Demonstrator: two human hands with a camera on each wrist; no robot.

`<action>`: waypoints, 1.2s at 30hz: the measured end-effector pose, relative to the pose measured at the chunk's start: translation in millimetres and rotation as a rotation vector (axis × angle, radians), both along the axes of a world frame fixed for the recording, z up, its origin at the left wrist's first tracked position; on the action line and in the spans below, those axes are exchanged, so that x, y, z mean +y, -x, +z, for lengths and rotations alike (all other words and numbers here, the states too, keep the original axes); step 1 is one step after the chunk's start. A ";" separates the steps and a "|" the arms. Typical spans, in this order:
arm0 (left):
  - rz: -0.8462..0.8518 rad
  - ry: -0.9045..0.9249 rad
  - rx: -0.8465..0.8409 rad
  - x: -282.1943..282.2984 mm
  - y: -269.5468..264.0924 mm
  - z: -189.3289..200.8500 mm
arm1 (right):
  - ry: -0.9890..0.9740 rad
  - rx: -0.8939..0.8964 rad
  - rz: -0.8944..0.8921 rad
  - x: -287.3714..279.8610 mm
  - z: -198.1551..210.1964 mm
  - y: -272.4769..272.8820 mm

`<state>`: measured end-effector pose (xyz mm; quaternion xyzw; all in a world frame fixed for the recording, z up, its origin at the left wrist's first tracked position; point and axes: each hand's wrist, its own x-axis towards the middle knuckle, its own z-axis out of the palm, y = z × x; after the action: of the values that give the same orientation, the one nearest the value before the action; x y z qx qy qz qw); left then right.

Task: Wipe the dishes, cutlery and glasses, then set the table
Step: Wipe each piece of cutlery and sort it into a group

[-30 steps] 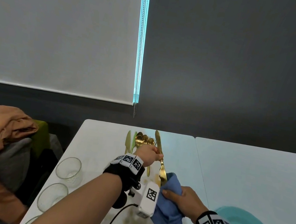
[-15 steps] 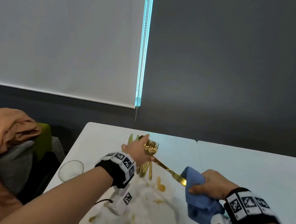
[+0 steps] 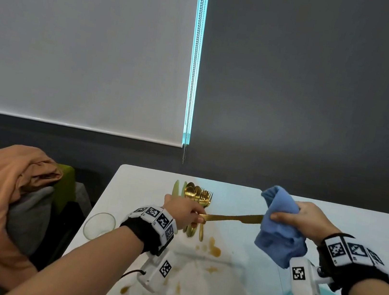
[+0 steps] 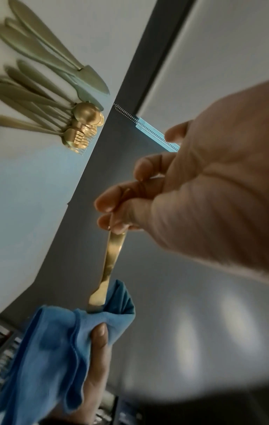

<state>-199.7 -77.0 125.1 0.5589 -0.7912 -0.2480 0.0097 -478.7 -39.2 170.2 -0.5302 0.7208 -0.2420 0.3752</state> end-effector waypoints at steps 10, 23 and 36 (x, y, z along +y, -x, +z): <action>0.319 -0.281 0.523 14.6 6.8 -9.9 | 0.054 -0.724 -0.460 12.0 -32.8 -15.6; 0.238 -0.279 0.475 38.7 58.2 -20.1 | -0.017 -0.672 -0.384 3.8 -52.8 -77.4; 0.121 -0.194 0.272 22.6 56.9 -27.6 | -0.128 -0.471 -0.310 -6.4 -71.2 -90.8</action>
<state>-256.6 -54.3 97.5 0.5652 -0.7199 -0.3952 0.0777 -387.9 -45.6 99.0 -0.3180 0.7001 -0.3671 0.5235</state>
